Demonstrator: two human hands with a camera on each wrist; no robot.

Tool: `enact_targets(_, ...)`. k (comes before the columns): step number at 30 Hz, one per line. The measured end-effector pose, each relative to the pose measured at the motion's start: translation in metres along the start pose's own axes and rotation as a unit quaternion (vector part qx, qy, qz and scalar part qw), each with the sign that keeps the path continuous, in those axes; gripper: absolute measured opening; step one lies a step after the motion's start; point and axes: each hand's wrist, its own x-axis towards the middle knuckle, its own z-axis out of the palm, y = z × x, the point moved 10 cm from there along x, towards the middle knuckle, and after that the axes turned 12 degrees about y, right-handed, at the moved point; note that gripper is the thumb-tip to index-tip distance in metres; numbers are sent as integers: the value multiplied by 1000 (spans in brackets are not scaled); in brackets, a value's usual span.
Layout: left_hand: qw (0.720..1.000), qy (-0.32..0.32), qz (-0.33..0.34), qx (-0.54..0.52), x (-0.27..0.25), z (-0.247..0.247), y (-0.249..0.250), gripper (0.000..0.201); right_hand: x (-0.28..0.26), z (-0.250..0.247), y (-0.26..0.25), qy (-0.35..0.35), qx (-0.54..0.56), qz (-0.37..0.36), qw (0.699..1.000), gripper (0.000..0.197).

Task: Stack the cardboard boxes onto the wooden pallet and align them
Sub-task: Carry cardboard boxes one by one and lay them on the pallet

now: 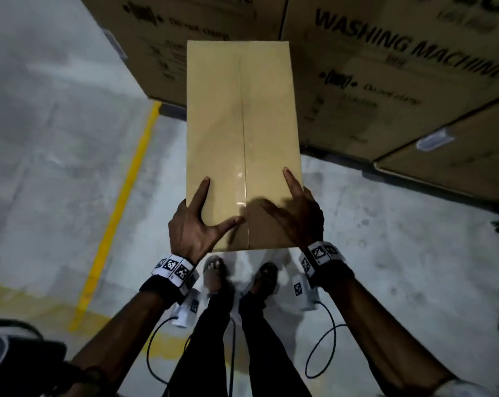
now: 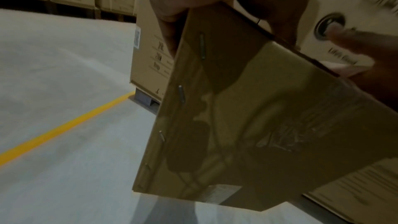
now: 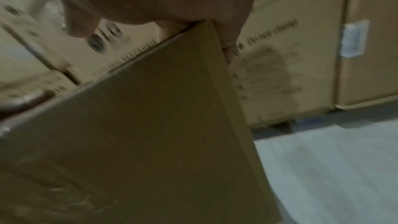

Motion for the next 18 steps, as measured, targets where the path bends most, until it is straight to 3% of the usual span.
enact_targets(8,990,131,-21,-39,-37,-171,37,110,-43,-86,-147,-12,53,-153,987,91)
enact_targets(18,954,275,-104,-51,-63,-310,-5,112,-68,-69,-316,-67,79,-317,943,90)
